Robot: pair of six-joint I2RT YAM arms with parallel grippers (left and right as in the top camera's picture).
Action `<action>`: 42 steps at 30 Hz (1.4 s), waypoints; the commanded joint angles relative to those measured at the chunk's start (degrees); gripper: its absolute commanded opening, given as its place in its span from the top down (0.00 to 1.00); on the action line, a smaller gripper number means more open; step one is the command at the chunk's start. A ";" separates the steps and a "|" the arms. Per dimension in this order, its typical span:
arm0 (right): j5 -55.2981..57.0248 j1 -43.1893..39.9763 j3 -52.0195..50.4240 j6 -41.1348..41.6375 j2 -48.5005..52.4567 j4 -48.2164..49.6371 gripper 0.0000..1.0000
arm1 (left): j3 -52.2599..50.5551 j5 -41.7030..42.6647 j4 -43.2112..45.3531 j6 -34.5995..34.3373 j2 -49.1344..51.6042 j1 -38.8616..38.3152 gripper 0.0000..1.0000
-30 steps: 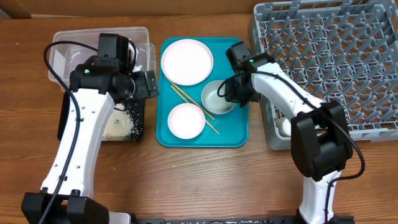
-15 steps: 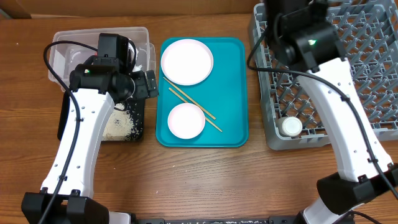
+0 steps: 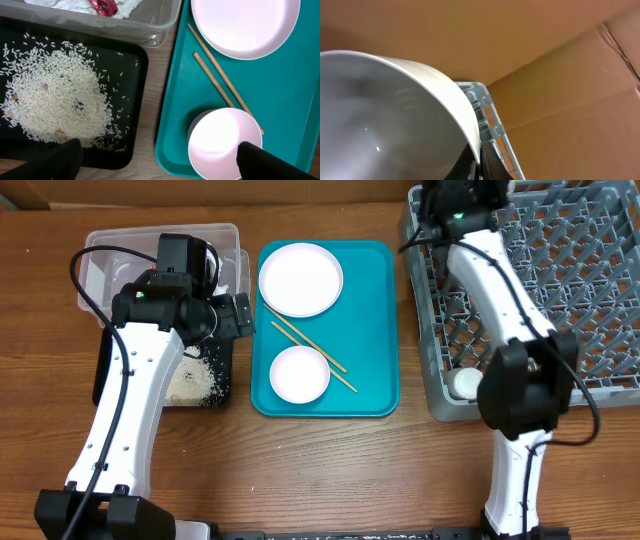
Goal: Sort waste into correct bins and load items into the dishwasher
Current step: 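Carry the grey bowl with the right gripper into the dish rack, then set the grey bowl upright at the back of the rack and release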
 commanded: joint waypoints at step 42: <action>4.09 1.64 0.37 -0.66 7.41 2.01 0.96 | 1.25 -0.55 0.07 -0.55 0.15 -0.02 0.00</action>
